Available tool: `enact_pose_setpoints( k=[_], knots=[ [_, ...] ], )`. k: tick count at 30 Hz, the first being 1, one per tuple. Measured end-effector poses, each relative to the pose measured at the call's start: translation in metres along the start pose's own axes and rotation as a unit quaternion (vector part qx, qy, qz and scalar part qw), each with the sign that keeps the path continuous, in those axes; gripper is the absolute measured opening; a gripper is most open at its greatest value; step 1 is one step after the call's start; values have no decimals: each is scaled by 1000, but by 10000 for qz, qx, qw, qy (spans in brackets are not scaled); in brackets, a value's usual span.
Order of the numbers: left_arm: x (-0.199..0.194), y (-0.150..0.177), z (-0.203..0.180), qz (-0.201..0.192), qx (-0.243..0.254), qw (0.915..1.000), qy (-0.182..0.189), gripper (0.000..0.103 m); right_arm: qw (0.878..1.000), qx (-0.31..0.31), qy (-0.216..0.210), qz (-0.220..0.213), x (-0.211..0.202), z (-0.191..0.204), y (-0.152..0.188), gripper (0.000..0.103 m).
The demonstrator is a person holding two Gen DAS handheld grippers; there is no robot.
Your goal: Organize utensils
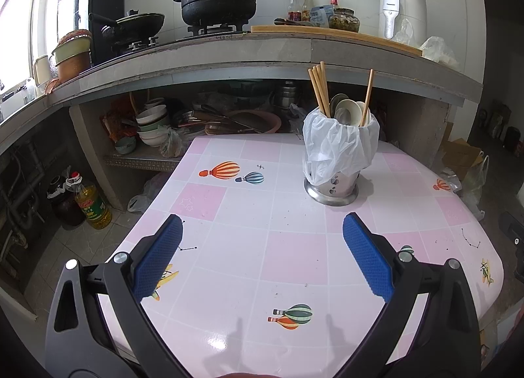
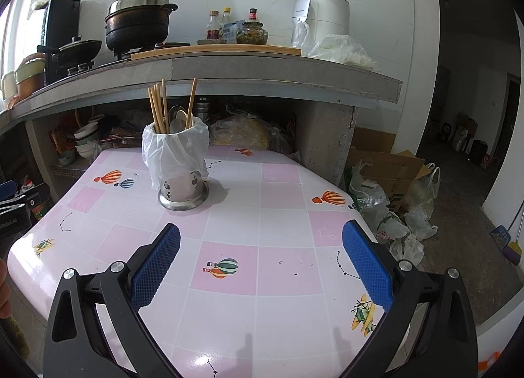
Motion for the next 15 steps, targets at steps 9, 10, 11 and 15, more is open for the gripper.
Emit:
enact_pose_setpoints(
  k=[9, 10, 11, 15],
  knots=[
    [0, 0, 1, 5, 1, 10000, 0, 95, 10000, -6, 1, -2, 0, 0, 0, 97],
    [0, 0, 0, 4, -1, 10000, 1, 95, 10000, -6, 4, -2, 0, 0, 0, 97],
    [0, 0, 0, 6, -3, 10000, 2, 95, 10000, -8, 1, -1, 0, 0, 0, 97],
    [0, 1, 0, 5, 1, 10000, 2, 95, 10000, -1, 1, 3, 0, 0, 0, 97]
  ],
)
Point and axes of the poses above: each gripper's, at about its wrist camera, not at the fingertips, and x roughly the way its jaws point, z to its left, y to its underside, the point moved 3 cm from there along x, roughly the way its jaws point
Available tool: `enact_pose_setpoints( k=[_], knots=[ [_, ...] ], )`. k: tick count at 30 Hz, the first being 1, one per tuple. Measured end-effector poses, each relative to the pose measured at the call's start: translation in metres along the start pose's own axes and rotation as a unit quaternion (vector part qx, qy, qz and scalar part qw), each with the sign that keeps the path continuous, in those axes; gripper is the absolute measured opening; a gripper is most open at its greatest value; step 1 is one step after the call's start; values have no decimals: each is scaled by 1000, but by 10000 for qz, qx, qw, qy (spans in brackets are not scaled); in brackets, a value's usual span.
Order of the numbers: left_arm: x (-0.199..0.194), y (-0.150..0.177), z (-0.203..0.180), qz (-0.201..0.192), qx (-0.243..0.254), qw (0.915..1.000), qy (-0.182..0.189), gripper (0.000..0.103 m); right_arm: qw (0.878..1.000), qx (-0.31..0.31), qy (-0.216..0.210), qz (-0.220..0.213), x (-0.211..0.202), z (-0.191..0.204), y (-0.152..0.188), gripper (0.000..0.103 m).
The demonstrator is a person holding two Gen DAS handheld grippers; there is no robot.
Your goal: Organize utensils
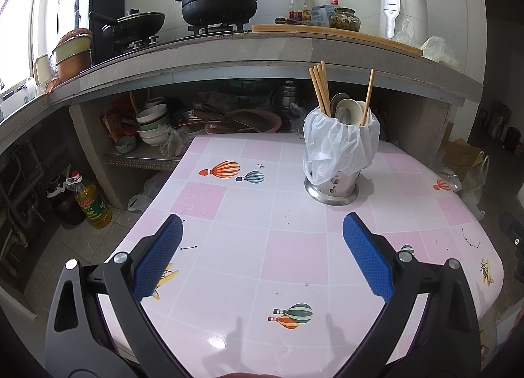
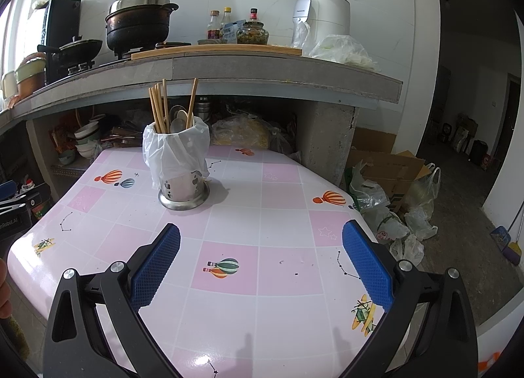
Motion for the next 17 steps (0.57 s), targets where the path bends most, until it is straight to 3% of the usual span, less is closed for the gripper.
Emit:
enact_pose_setpoints(
  k=[17],
  knots=[
    [0, 1, 0, 26, 4, 10000, 9, 95, 10000, 1, 1, 1, 0, 0, 0, 97]
  ],
)
Point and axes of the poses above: each gripper's, at about its wrist camera, not at the fingertips, and x roughly the way its jaws point, z to its left, y to its underside, the point moved 3 cm from there along x, roughly the way its jaws point
